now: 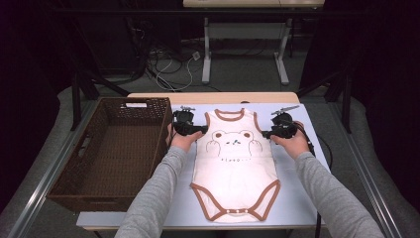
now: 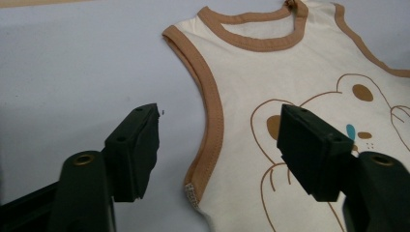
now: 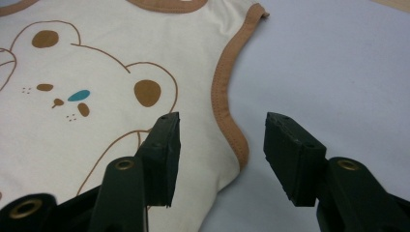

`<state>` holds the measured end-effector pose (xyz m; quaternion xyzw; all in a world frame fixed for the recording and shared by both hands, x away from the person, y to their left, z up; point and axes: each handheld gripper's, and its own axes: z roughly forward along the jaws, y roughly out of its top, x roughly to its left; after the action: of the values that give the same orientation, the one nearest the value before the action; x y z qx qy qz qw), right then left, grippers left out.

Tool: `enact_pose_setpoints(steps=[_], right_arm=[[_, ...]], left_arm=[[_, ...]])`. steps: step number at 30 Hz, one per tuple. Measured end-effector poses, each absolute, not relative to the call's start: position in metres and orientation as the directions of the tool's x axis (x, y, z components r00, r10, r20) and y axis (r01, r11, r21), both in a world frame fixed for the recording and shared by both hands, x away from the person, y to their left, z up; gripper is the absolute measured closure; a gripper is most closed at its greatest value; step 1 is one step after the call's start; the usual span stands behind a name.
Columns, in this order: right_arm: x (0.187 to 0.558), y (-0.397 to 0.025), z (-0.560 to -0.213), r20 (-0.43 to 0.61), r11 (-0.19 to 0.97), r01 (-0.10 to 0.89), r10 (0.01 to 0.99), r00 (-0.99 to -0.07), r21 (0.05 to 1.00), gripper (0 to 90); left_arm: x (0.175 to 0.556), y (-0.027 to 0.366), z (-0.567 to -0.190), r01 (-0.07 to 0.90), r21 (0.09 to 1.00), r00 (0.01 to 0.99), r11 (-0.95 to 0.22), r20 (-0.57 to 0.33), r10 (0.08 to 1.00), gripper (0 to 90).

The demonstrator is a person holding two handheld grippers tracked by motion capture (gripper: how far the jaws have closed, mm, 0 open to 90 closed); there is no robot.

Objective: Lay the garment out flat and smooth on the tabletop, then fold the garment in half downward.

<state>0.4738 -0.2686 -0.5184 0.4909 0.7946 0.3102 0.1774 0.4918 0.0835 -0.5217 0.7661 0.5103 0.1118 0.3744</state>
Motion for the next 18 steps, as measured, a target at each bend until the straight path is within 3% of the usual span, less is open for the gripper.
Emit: enact_pose_setpoints(steps=[9, 18], right_arm=[[0.4720, -0.2671, -0.5178, 0.011, 0.324, 0.664, 0.894, -0.448, 0.673, 47.5], [0.4717, -0.2671, -0.5195, 0.017, 0.322, 0.679, 0.897, -0.441, 0.660, 51.7]], left_arm=[[0.4902, 0.0839, -0.5242, 0.716, 0.672, 0.429, -0.192, -0.207, 0.879, 35.4], [0.4905, 0.0825, -0.5280, 0.756, 0.629, 0.396, -0.181, -0.219, 0.892, 45.9]])
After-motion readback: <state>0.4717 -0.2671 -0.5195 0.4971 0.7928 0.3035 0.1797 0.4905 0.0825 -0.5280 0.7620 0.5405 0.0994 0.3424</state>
